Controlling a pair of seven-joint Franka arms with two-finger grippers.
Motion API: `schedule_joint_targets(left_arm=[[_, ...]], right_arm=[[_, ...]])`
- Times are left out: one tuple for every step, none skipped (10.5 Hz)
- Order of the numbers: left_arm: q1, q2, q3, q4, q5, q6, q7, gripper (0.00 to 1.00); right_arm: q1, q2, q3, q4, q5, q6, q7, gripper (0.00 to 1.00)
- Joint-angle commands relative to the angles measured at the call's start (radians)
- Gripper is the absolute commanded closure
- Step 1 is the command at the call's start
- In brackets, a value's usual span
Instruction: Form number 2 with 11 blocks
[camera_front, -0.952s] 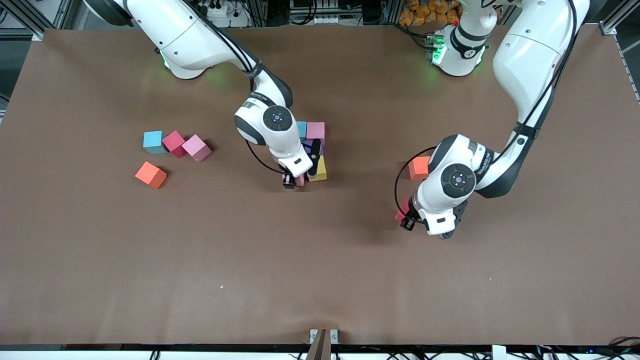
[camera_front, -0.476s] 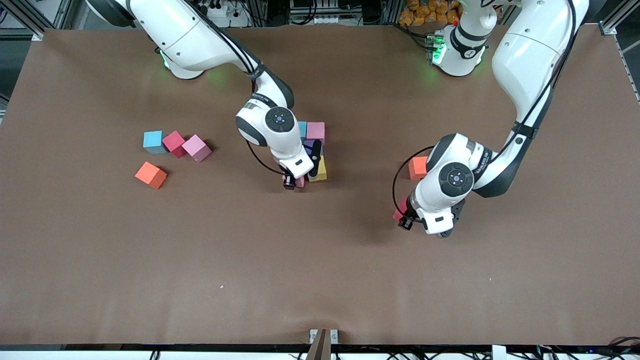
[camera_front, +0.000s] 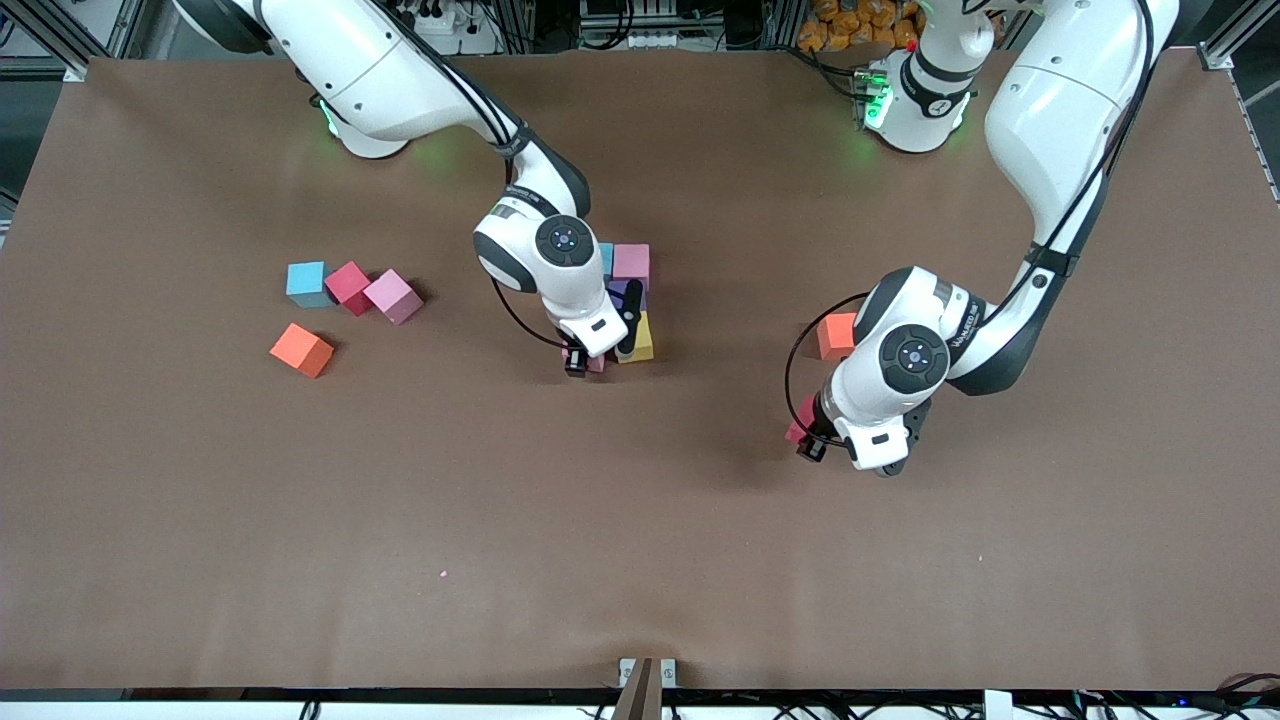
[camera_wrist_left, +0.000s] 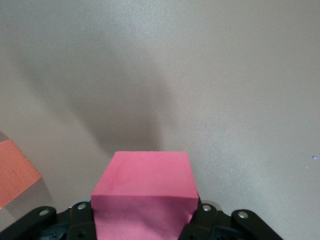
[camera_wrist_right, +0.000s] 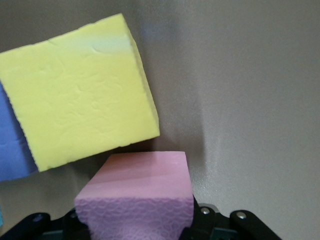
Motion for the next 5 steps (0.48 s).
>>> schedule_joint_targets(left_arm=[[0.005, -0.015, -0.007, -0.002, 0.014, -0.005, -0.025, 0.49], [0.005, -0.015, -0.007, -0.002, 0.014, -0.005, -0.025, 0.49], [0.005, -0.015, -0.007, -0.002, 0.014, -0.005, -0.025, 0.49], [0.006, -0.015, -0.007, -0.002, 0.014, -0.005, -0.025, 0.49], [0.006, -0.015, -0.007, -0.002, 0.014, -0.005, -0.025, 0.49]], right_arm=[[0.036, 0.025, -0.015, 0.017, 0.023, -0.011, 0.028, 0.82], [0.043, 0.026, -0.015, 0.027, 0.024, -0.013, 0.028, 0.82], [0.045, 0.032, -0.015, 0.032, 0.024, -0.011, 0.028, 0.82], [0.046, 0.034, -0.015, 0.035, 0.024, -0.011, 0.027, 0.81], [0.046, 0.032, -0.017, 0.035, 0.024, -0.011, 0.027, 0.81]])
